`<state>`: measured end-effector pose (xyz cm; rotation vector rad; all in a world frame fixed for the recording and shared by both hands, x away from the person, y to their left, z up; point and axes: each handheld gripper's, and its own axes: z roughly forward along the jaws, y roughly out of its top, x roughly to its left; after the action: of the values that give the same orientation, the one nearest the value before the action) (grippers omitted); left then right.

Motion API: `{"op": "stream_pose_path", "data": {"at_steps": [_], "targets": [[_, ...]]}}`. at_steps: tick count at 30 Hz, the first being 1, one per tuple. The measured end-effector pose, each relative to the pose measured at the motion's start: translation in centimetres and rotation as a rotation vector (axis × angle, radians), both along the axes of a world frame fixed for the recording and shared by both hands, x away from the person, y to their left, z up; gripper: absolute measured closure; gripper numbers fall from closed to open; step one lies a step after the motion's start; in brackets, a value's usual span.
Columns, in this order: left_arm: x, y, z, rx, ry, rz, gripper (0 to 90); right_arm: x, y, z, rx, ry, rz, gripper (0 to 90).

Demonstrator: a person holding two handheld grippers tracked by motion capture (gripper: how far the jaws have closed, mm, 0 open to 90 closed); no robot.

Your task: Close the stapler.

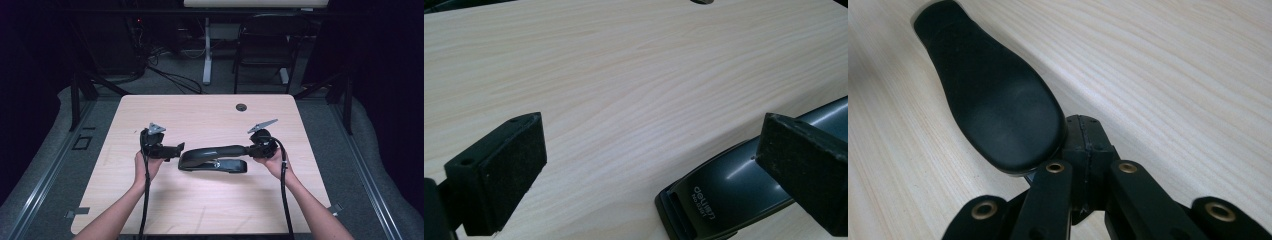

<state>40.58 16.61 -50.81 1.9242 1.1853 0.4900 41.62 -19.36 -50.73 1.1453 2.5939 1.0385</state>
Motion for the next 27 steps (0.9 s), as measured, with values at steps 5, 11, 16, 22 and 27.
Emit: {"op": "stream_pose_path", "data": {"at_steps": [5,11,16,22,27], "targets": [[0.0,0.0,0.0,0.007,0.008,-0.007,0.2,0.1,0.0,-0.4,-0.040,0.022,0.001,90.0],[0.0,-0.1,-0.1,0.003,0.008,-0.008,0.2,0.4,0.0,-0.8,-0.053,0.031,0.002,90.0],[0.0,-0.1,0.0,0.006,0.005,-0.012,0.2,0.2,-0.1,0.4,-0.089,-0.044,-0.034,89.7],[0.0,-0.2,0.0,0.007,-0.003,-0.010,0.2,-1.0,-1.1,3.5,-0.014,-0.156,-0.052,89.9],[-0.1,-0.2,0.1,0.009,-0.006,-0.011,0.2,-2.0,0.0,4.1,-0.037,-0.141,0.027,89.9]]}}
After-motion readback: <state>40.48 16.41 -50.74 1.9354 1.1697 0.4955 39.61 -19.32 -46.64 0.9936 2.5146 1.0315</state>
